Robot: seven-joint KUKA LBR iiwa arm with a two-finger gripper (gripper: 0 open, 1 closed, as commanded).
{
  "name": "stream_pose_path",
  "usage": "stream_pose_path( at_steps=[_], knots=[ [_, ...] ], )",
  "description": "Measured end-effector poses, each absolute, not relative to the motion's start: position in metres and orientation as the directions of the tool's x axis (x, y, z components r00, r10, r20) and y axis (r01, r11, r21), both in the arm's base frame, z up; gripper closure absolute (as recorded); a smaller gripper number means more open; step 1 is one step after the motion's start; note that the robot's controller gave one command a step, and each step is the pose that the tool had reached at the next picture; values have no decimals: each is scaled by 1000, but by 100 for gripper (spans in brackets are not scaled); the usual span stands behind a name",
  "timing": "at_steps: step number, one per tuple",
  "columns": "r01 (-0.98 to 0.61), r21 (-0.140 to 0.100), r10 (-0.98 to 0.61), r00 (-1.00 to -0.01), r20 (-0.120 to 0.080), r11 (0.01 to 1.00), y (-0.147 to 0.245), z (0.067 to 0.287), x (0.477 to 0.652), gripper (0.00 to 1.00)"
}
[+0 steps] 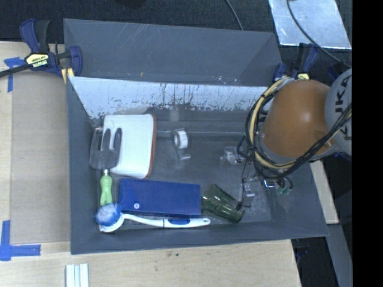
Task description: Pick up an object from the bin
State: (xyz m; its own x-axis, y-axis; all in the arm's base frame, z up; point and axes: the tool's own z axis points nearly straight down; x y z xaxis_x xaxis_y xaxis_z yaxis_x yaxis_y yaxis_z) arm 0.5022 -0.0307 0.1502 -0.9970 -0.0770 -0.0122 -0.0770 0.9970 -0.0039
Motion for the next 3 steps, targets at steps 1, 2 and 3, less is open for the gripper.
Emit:
stream_pose_path(
  at_steps=[1,2,3],
  knots=[
    [-289,-9,-289,-957,-15,957,-18,101,492,0],
    [-82,-5,-82,-996,-23,997,7,103,497,0],
    [-316,-9,-316,-949,-14,949,-15,73,497,100]
  ],
)
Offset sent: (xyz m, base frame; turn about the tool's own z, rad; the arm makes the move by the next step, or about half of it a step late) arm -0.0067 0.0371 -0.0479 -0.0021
